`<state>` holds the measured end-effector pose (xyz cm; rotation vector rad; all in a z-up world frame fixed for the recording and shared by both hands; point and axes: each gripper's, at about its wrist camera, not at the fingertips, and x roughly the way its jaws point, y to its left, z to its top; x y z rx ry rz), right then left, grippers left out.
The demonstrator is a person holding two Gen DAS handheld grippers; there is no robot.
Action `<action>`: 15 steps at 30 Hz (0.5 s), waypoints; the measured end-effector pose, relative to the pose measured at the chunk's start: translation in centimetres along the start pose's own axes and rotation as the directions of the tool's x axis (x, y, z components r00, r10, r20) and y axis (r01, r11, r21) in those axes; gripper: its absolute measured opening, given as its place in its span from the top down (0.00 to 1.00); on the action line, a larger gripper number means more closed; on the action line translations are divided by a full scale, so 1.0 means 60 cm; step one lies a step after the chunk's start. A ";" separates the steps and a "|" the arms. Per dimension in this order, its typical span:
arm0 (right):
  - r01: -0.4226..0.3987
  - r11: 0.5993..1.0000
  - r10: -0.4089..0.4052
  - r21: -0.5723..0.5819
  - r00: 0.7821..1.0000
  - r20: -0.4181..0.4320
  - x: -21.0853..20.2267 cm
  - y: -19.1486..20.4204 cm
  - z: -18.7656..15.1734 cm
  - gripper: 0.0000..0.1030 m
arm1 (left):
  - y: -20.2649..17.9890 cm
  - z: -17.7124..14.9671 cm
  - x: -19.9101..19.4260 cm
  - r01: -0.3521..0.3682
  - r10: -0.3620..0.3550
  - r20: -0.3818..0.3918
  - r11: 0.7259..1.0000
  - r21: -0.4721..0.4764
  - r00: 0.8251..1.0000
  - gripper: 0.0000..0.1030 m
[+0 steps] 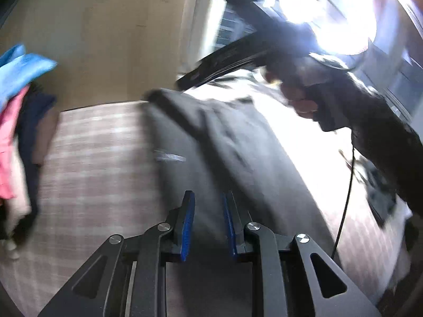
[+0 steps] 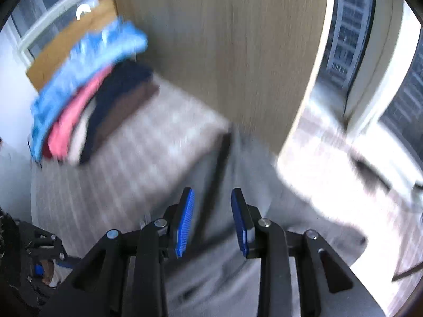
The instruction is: Fold clothes
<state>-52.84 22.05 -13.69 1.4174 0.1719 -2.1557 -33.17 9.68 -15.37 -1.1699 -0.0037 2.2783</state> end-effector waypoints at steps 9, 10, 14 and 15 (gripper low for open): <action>0.006 0.981 -0.032 0.195 0.991 0.131 -0.158 -0.050 -0.079 0.72 | -0.050 -0.008 -0.009 0.032 -0.031 -0.055 0.999 0.026 0.998 0.79; 0.013 0.979 -0.051 0.205 0.982 0.179 -0.216 -0.045 -0.104 0.72 | -0.047 -0.008 -0.041 0.029 -0.029 -0.025 1.000 0.012 0.999 0.78; -0.041 0.967 -0.042 0.250 0.948 0.315 -0.387 -0.012 -0.202 0.57 | -0.035 -0.037 -0.164 0.000 0.002 0.068 1.000 -0.024 0.998 0.71; -0.049 0.964 -0.045 0.261 0.939 0.340 -0.423 0.000 -0.229 0.56 | -0.037 -0.056 -0.191 -0.011 0.013 0.076 1.000 -0.027 0.997 0.71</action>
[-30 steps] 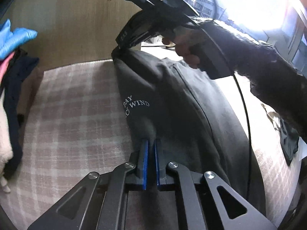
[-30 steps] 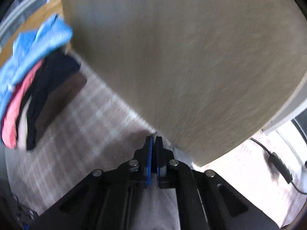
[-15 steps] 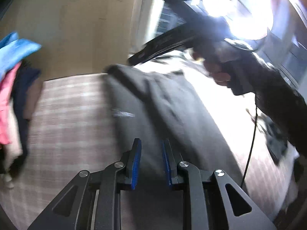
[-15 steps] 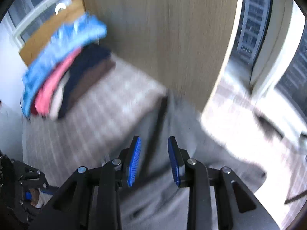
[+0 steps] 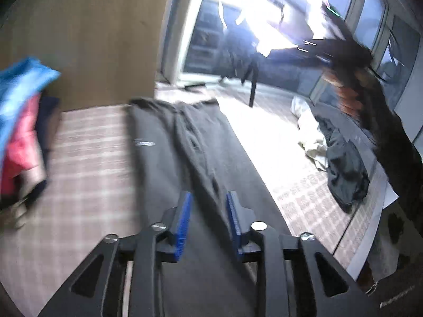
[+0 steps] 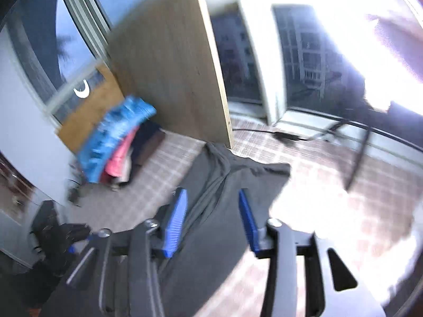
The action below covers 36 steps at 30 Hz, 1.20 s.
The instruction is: Fold clothes
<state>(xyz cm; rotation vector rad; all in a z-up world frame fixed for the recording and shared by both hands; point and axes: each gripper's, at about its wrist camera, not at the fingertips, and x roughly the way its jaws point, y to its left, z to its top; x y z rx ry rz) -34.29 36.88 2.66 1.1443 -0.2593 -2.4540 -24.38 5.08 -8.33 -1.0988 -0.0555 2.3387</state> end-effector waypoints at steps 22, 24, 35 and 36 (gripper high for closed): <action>0.171 0.977 -0.203 -0.125 0.921 -0.333 0.033 0.313 -0.659 0.56 | -0.195 -0.424 -0.086 -0.009 -0.016 -0.224 0.994 -0.112 0.975 0.71; 0.162 0.980 -0.191 -0.116 0.927 -0.324 0.043 0.314 -0.660 0.56 | -0.190 -0.408 -0.090 -0.045 0.028 -0.191 0.995 -0.084 0.981 0.71; 0.127 0.964 -0.197 -0.232 0.929 -0.312 0.024 0.319 -0.660 0.97 | -0.076 -0.371 -0.064 -0.173 0.160 -0.164 0.983 -0.067 0.973 0.71; 0.118 0.967 -0.186 -0.225 0.933 -0.309 0.013 0.314 -0.656 0.98 | -0.077 -0.370 -0.063 -0.173 0.161 -0.166 0.983 -0.057 0.973 0.72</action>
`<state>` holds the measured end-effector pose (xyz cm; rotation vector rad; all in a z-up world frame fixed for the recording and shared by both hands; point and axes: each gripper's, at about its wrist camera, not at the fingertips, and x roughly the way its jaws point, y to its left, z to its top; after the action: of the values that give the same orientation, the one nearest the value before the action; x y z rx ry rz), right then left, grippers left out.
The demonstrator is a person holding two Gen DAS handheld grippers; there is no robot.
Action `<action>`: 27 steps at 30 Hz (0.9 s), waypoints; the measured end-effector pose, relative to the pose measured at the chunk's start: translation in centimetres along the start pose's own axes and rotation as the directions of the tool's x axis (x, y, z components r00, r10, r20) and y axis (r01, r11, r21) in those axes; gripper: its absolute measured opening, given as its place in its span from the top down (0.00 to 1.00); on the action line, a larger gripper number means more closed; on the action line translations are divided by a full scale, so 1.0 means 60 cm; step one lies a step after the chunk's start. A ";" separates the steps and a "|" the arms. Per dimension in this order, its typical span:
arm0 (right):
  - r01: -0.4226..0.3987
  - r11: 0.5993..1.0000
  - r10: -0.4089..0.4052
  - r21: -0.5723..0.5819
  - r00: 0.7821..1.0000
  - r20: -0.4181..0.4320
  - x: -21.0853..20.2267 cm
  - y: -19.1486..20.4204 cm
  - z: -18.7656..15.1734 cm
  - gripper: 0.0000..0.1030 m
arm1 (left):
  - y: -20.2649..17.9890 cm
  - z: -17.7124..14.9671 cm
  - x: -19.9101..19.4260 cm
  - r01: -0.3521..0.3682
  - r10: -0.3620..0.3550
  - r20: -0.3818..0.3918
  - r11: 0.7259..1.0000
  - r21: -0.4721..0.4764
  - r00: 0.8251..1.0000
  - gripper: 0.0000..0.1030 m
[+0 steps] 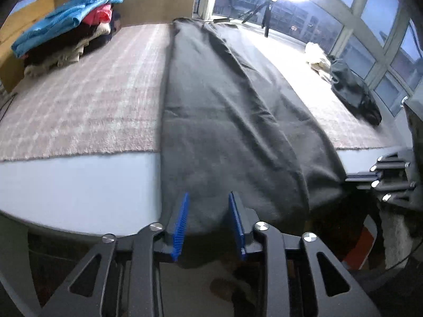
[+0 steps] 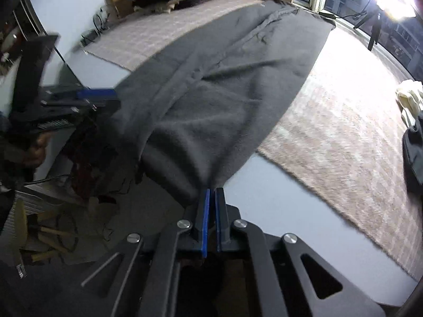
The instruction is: Fold clothes
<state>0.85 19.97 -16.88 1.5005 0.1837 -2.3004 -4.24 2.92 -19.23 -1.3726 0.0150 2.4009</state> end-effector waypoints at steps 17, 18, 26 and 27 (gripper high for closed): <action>0.120 0.864 -0.079 -0.490 0.991 0.104 0.012 0.105 -0.027 0.58 | -0.008 0.014 -0.002 -0.002 0.007 -0.047 0.995 0.102 0.999 0.64; 0.145 0.833 -0.107 -0.533 0.989 0.102 0.030 0.115 -0.028 0.58 | -0.008 0.015 -0.001 0.001 0.004 -0.052 0.995 0.104 0.999 0.64; 0.132 0.812 -0.092 -0.569 0.991 0.099 0.022 0.095 -0.020 0.97 | -0.006 0.016 -0.002 0.021 -0.014 -0.066 0.993 0.119 0.998 0.64; 0.126 0.814 -0.089 -0.567 0.992 0.092 0.017 0.090 -0.017 0.97 | -0.006 0.016 -0.002 0.023 -0.015 -0.067 0.992 0.122 0.998 0.64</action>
<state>3.46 15.11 -17.71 1.1212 0.8826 -2.0916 -4.85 3.41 -18.58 -1.3887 0.1634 2.2970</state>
